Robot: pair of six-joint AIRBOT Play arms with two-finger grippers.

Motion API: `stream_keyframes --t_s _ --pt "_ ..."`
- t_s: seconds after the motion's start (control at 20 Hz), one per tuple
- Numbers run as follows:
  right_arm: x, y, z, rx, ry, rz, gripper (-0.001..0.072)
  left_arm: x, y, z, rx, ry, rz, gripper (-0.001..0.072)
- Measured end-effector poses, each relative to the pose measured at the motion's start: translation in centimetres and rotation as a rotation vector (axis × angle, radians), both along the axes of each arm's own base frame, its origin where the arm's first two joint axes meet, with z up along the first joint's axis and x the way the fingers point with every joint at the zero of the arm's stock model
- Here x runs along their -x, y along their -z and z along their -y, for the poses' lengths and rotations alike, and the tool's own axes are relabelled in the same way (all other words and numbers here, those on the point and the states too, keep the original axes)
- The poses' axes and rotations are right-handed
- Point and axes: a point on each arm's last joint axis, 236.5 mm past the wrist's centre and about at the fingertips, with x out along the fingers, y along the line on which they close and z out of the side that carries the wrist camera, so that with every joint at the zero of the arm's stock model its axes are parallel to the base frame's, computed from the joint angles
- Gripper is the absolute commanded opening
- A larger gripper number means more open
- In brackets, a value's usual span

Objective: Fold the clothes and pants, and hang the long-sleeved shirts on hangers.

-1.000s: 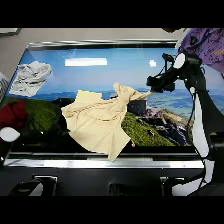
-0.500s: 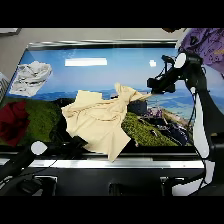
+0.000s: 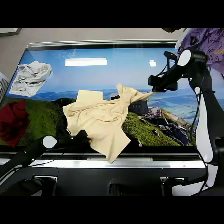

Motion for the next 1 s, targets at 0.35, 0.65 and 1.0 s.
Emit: stream_keyframes --t_s 0.35,0.65,1.0 --pt "-0.6 -5.2 3.6 0.138 0.043 0.173 0.0022 -15.4 -21.7 -5.5 0.036 -0.058 0.566 0.0017" --pt "3.2 -18.7 8.7 0.309 0.131 0.504 0.0022 -13.9 -48.9 -16.9 -0.202 -0.155 1.109 0.0017" --pt "15.9 -34.2 11.5 0.325 0.244 0.910 0.0021 -0.8 -58.4 -22.9 -0.546 -0.381 1.204 0.0018"
